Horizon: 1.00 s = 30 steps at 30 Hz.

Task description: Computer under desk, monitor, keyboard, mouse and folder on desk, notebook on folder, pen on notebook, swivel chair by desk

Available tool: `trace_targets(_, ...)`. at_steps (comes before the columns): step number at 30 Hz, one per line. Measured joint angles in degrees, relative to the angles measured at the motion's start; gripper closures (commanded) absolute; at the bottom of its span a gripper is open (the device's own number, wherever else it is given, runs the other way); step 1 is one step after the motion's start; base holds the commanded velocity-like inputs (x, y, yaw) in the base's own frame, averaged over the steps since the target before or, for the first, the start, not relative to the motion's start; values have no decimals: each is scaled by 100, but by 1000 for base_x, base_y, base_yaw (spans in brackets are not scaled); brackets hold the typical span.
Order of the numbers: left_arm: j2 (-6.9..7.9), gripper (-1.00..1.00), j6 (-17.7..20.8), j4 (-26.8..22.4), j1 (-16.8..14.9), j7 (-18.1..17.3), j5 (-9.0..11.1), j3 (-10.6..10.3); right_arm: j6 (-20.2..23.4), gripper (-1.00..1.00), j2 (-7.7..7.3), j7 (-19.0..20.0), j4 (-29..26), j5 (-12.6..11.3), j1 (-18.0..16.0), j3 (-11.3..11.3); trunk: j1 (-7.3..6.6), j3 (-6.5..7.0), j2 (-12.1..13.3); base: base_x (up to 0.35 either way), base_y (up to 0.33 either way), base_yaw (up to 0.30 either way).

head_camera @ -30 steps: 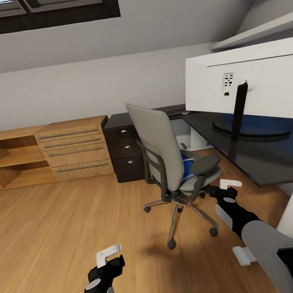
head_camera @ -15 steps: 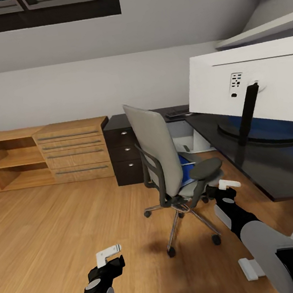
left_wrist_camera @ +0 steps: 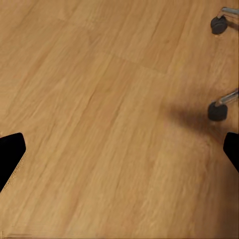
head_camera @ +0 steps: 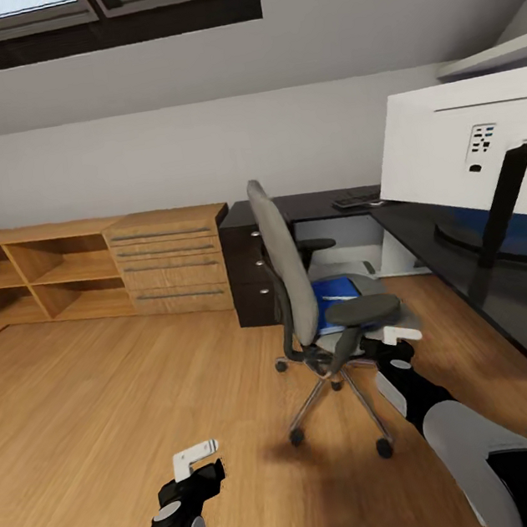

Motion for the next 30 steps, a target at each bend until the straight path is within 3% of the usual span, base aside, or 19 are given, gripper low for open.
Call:
trace_targets(20,3,-100,0,-16,2,1,0,7,-5,-100,308,31,-6,8,150,17,0,-30,0,0,0,263)
trace_targets(24,4,-100,0,-16,-1,0,-1,7,9,-100,275,24,-16,-18,174,-1,0,-32,0,0,0,-81)
trace_targets(26,6,-100,0,-22,-3,1,-2,6,13,-100,226,29,-15,-135,177,-17,0,-29,0,0,0,-257)
trace_targets(27,7,-100,0,-27,-1,3,-2,6,10,-100,159,32,-14,-305,178,-15,0,-27,0,0,0,-277)
trace_targets(28,8,-100,0,-32,0,3,-1,7,9,-100,-12,41,-13,-690,179,-19,0,-25,0,0,0,-278)
trace_targets(30,8,-100,0,-33,-1,6,-1,7,7,-100,-137,62,-10,-885,179,-39,0,-21,0,0,0,-279)
